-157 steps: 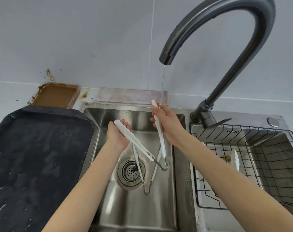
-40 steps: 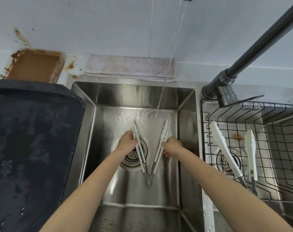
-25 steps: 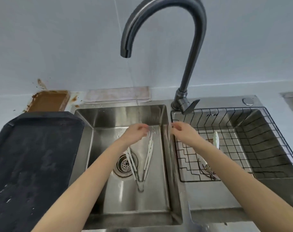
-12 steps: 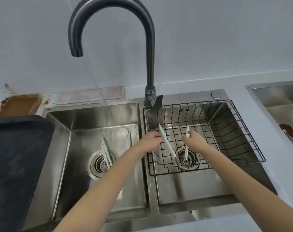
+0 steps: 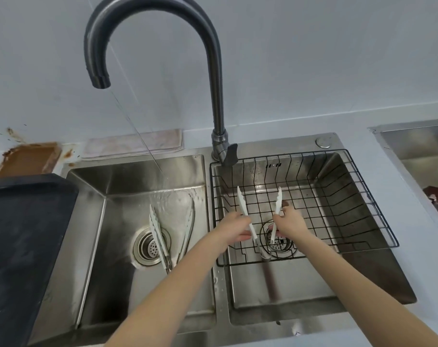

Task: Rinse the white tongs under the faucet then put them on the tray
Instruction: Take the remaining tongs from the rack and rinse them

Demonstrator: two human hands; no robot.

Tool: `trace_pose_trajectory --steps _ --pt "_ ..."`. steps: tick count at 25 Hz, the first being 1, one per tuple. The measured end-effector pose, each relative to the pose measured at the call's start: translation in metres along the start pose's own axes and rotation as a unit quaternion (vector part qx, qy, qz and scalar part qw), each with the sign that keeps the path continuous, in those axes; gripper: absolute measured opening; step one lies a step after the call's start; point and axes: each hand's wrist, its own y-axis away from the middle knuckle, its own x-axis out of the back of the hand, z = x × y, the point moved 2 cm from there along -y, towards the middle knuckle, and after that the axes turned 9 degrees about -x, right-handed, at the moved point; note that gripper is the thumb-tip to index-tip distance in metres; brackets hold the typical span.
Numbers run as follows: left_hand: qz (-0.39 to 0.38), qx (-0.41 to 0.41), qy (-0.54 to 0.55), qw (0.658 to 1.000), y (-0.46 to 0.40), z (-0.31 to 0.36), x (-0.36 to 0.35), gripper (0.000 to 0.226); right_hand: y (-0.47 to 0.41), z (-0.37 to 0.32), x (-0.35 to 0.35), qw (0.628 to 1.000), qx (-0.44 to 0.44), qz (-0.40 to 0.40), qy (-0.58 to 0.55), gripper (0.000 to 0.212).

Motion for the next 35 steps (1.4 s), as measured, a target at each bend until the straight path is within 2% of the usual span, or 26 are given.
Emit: trace_pose_trajectory --steps 7,10,12,18,22,27,32,35 --pt "0.026 -0.069 -0.040 0.996 0.018 0.006 0.011 0.036 0.028 -0.004 0.001 0.998 0.033 0.014 -0.050 0.039" --pt "0.072 -0.125 -0.105 0.984 0.025 0.002 0.022 0.028 0.046 -0.008 -0.009 0.995 0.066 0.008 -0.069 0.042" --pt "0.108 -0.146 -0.113 0.977 0.029 -0.003 0.032 0.027 0.057 -0.012 -0.020 0.993 0.083 -0.003 -0.082 0.043" --pt "0.153 -0.142 -0.034 0.977 0.047 -0.019 0.088 0.018 0.085 -0.038 -0.060 0.985 0.101 -0.067 -0.119 0.046" --pt "0.188 -0.136 0.001 0.973 0.056 -0.027 0.134 0.012 0.091 -0.066 -0.096 0.981 0.114 -0.121 -0.104 0.056" --pt "0.218 -0.136 -0.039 0.966 0.058 -0.025 0.190 0.012 0.081 -0.107 -0.142 0.978 0.101 -0.152 -0.104 0.058" --pt "0.234 -0.163 -0.098 0.953 0.048 -0.024 0.227 0.015 0.057 -0.144 -0.174 0.958 0.089 -0.175 -0.209 0.054" --pt "0.258 -0.183 -0.144 0.938 0.036 -0.017 0.242 0.013 0.048 -0.164 -0.190 0.955 0.100 -0.178 -0.214 0.049"
